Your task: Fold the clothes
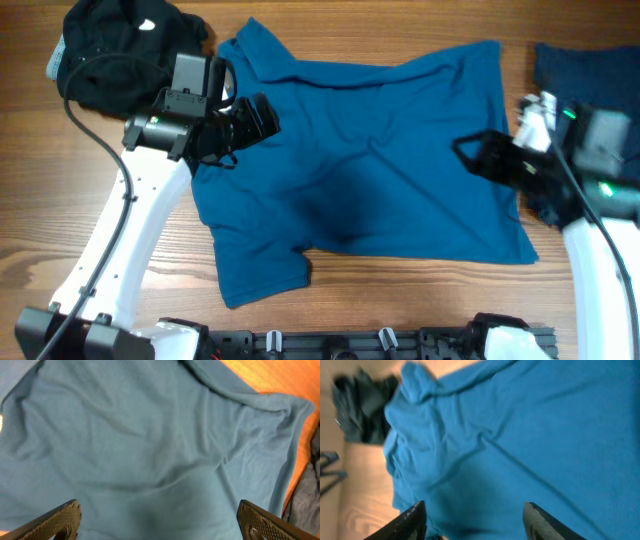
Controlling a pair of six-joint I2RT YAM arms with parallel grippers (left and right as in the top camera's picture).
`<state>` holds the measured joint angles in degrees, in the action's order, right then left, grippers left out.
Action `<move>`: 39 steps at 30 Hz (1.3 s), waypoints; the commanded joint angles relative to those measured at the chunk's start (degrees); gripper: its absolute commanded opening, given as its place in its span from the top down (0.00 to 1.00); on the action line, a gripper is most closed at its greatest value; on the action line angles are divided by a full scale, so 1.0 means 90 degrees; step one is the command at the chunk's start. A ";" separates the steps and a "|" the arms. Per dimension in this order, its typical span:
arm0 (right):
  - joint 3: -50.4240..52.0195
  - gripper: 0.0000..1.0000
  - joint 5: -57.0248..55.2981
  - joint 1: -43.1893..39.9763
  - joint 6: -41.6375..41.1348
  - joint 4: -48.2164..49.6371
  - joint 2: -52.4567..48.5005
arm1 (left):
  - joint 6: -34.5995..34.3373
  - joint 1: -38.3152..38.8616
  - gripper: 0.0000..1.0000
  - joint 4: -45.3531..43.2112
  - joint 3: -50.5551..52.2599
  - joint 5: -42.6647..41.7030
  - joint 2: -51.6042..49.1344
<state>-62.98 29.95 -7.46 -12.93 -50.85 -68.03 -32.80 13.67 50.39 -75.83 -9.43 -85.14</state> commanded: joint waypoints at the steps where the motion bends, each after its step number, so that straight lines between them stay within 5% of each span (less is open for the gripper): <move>1: -0.0682 0.33 -0.0903 0.0850 -0.0126 0.0092 -0.1353 | 0.0267 -0.0007 0.00 -0.0359 -0.0058 -0.0075 -0.0551; 12: -0.1365 0.22 -0.1678 0.0811 -0.0597 -0.0189 -0.3291 | 0.0435 -0.0015 0.00 -0.0622 -0.0061 -0.0024 -0.1491; 22: -0.1365 0.01 -0.2548 0.0789 -0.0784 -0.1290 -0.2477 | -0.0075 -0.0066 0.00 0.0617 -0.0066 -0.0002 -0.0379; 31: -0.1365 0.01 -0.2543 0.0792 -0.0801 -0.2506 -0.1207 | -0.0172 0.0413 0.00 0.1552 -0.0063 0.0063 0.1870; 39: -0.1365 0.00 -0.2727 0.0789 -0.1294 -0.3344 -0.0034 | -0.1112 0.0624 0.00 0.3152 -0.0056 0.0107 0.2987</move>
<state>-74.04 7.90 -0.32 -20.82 -79.75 -71.48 -38.35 18.83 75.79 -75.94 -9.21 -59.44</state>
